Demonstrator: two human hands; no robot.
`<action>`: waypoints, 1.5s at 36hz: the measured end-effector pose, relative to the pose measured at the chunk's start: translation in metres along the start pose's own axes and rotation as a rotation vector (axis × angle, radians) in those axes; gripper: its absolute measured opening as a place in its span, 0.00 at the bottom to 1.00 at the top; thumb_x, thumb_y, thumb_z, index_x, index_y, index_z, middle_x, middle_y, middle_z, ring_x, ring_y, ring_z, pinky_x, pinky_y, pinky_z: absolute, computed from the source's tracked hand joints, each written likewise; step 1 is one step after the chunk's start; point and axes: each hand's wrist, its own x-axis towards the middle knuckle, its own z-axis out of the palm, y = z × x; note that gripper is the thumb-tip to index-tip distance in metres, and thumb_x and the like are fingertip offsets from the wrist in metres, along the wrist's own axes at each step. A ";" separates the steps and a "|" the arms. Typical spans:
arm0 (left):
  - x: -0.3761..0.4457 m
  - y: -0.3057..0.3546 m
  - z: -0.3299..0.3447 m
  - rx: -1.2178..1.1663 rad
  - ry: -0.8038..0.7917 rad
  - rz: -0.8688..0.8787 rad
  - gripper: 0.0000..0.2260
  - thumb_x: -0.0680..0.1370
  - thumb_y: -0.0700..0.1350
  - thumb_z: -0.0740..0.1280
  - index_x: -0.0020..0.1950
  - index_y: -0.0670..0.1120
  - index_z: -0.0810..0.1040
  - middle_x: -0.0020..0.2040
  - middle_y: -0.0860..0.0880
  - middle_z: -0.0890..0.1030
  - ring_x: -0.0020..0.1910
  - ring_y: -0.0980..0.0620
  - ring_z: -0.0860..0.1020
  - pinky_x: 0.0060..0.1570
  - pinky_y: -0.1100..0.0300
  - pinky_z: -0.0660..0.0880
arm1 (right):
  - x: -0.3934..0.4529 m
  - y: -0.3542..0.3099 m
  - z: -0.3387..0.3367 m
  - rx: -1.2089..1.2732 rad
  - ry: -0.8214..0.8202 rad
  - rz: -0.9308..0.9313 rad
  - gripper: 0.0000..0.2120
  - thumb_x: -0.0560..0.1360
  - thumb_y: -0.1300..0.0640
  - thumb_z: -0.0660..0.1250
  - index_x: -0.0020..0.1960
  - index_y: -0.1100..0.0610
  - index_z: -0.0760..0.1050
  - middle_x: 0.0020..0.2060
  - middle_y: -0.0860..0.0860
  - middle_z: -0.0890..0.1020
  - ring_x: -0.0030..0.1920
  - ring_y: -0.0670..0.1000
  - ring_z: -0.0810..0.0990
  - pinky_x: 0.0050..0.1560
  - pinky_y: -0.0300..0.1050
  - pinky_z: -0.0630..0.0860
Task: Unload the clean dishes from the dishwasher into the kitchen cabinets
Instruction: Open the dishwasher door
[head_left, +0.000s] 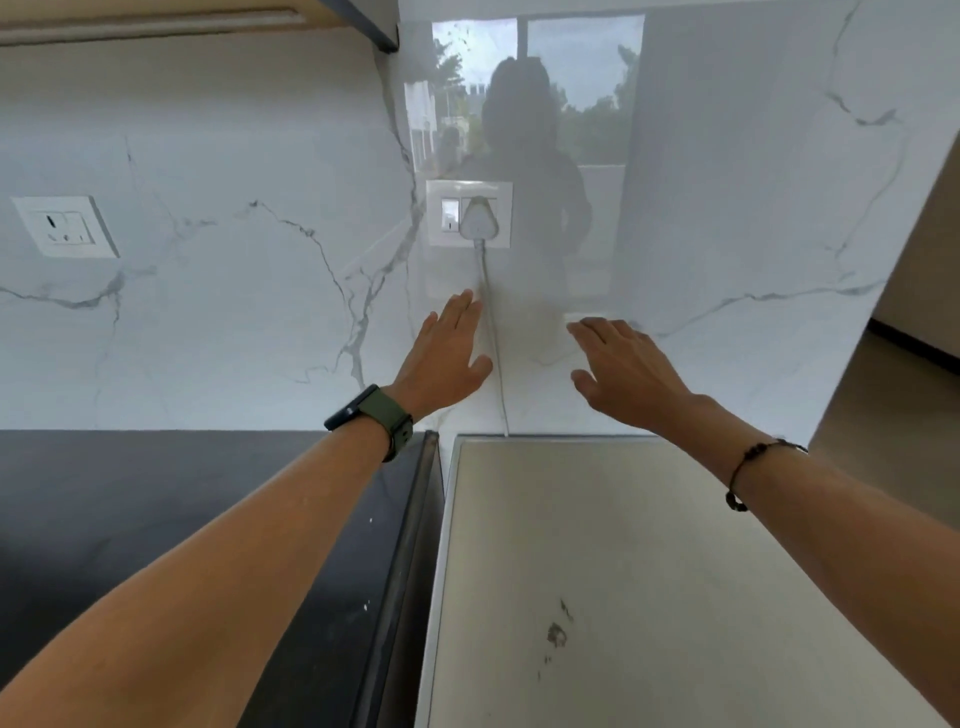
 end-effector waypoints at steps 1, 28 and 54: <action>-0.010 0.006 0.001 -0.009 -0.005 0.003 0.30 0.79 0.44 0.59 0.76 0.39 0.49 0.77 0.43 0.48 0.77 0.49 0.46 0.73 0.54 0.43 | -0.010 -0.003 0.000 -0.004 -0.012 0.000 0.25 0.76 0.57 0.60 0.72 0.61 0.60 0.68 0.55 0.68 0.66 0.57 0.68 0.63 0.49 0.66; -0.357 0.193 0.057 -0.319 -0.290 -0.260 0.27 0.78 0.40 0.61 0.75 0.43 0.55 0.77 0.45 0.55 0.76 0.48 0.52 0.73 0.54 0.52 | -0.347 -0.041 -0.020 0.117 -0.222 0.099 0.25 0.77 0.55 0.59 0.72 0.61 0.60 0.68 0.57 0.67 0.66 0.57 0.67 0.63 0.52 0.67; -0.479 0.251 0.123 -1.677 -0.220 -1.213 0.16 0.80 0.42 0.60 0.64 0.35 0.70 0.59 0.38 0.78 0.58 0.43 0.77 0.58 0.56 0.71 | -0.504 -0.096 0.041 1.340 -0.292 1.372 0.04 0.75 0.60 0.64 0.45 0.60 0.71 0.36 0.54 0.71 0.38 0.50 0.71 0.47 0.43 0.72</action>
